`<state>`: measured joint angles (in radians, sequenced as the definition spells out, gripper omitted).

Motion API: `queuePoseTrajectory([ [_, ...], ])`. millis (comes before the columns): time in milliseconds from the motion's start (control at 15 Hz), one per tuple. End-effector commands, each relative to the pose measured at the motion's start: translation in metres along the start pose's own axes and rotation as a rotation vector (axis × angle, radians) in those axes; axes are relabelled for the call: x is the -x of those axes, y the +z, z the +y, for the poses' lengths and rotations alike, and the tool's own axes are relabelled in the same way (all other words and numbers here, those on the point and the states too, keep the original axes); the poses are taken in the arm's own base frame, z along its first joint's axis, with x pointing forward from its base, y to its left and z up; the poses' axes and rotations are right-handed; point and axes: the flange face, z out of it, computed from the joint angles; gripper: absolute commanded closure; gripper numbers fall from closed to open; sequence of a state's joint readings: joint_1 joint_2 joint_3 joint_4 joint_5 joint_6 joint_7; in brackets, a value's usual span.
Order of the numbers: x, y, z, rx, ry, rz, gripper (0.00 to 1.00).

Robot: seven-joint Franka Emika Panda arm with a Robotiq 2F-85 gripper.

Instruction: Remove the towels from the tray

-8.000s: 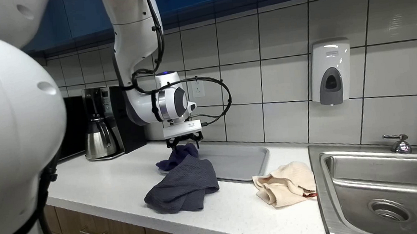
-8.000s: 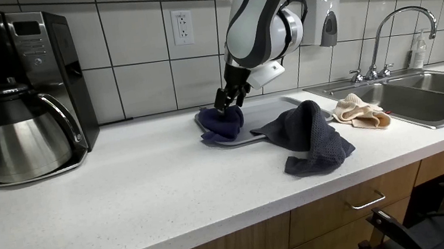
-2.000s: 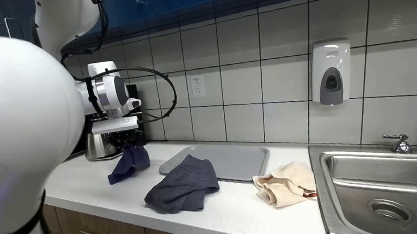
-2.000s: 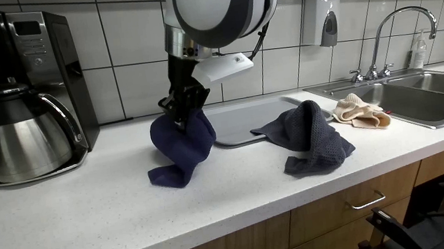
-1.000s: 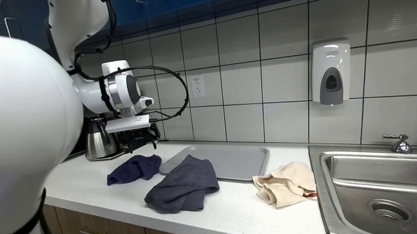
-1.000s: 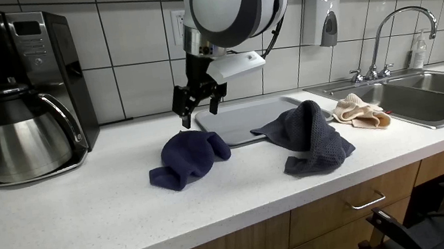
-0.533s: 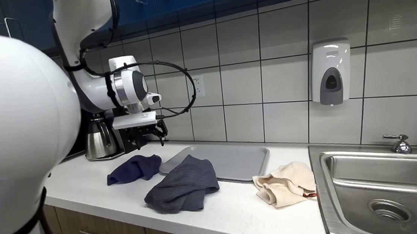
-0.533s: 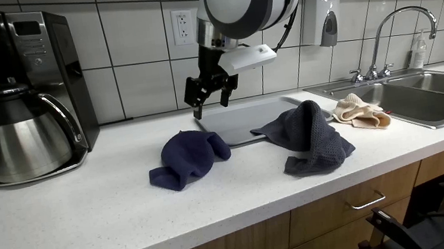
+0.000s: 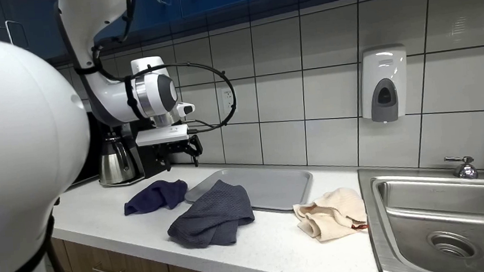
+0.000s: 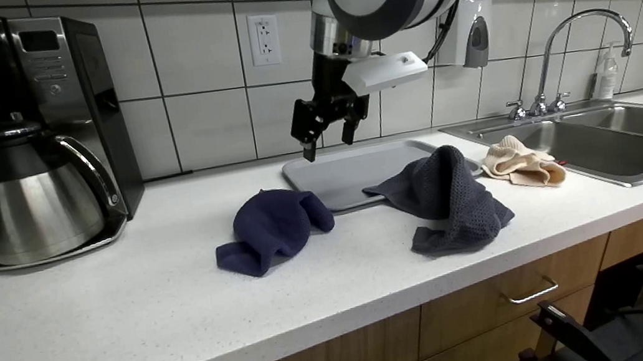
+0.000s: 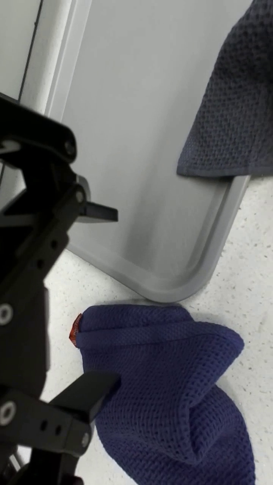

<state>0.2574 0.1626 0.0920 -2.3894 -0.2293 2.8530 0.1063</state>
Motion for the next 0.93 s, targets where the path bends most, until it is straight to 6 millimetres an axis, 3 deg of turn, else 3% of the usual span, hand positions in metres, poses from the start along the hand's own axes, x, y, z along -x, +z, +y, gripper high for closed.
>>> queuePoseTrajectory([
  [0,0.016,-0.017,0.013,0.006,0.019,0.001,0.0],
  [267,0.025,-0.023,0.024,0.012,0.045,-0.001,0.0],
  [333,0.015,-0.009,0.019,0.009,0.041,-0.006,0.0],
  [867,0.017,-0.007,0.018,0.008,0.041,-0.012,0.0],
])
